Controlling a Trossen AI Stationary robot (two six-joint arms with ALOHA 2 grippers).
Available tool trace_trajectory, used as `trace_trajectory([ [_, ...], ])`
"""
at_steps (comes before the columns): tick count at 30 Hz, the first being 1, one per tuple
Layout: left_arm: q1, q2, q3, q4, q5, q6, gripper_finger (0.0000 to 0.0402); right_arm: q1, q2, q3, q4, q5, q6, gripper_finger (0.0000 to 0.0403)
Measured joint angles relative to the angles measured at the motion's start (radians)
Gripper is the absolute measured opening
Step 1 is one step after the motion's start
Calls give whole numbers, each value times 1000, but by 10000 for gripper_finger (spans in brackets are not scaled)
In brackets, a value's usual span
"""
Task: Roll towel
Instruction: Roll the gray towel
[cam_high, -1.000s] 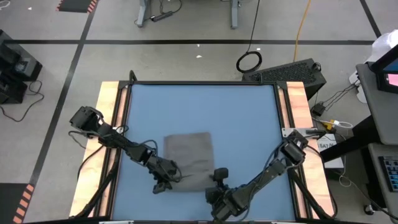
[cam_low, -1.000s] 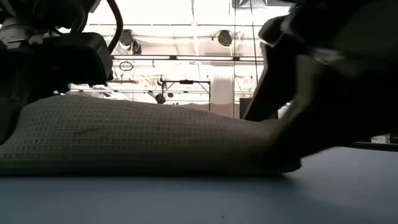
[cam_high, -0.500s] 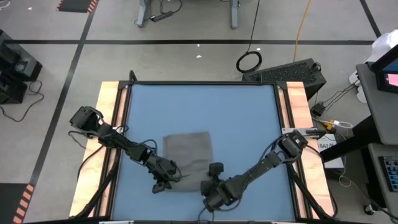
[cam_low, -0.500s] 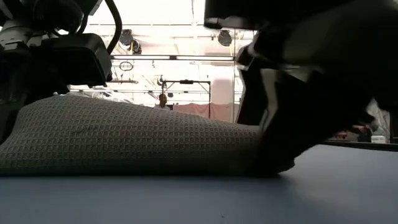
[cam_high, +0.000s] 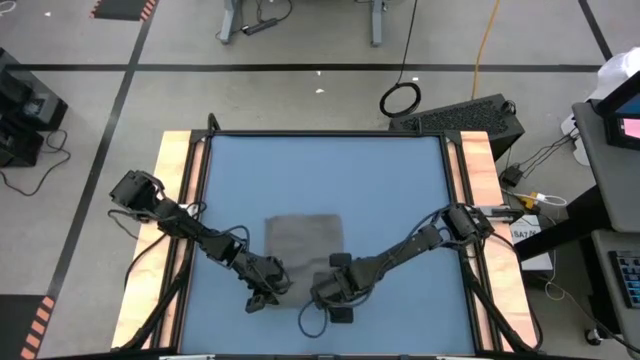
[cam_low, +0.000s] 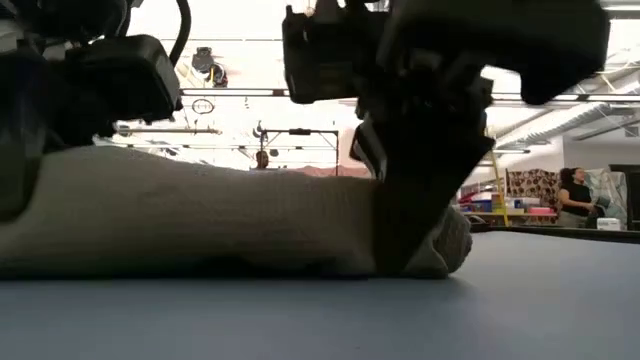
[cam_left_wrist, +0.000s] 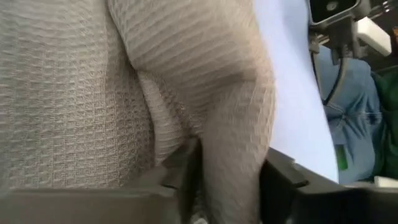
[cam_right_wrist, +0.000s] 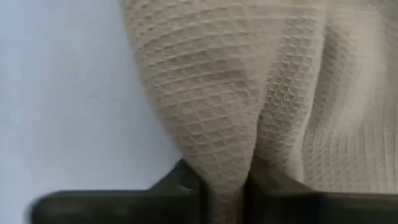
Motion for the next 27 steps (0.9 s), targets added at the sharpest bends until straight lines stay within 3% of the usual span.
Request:
trace_trajectory([
  [3,4,-43,0,-15,31,0,179,-13,1,1,20,-71,-5,14],
  [9,-8,-210,0,-180,42,-1,252,-39,3,0,83,-212,3,33],
  [11,-29,-277,0,-237,-34,3,265,-47,4,0,101,-250,25,29],
  [15,-156,-360,1,-242,-299,56,271,-62,6,-1,118,-321,62,14],
  [21,-399,-317,2,-213,-616,76,272,-97,9,-3,126,-417,71,16],
  [27,-487,-192,2,-43,-721,121,272,-129,10,-3,125,-465,68,17],
])
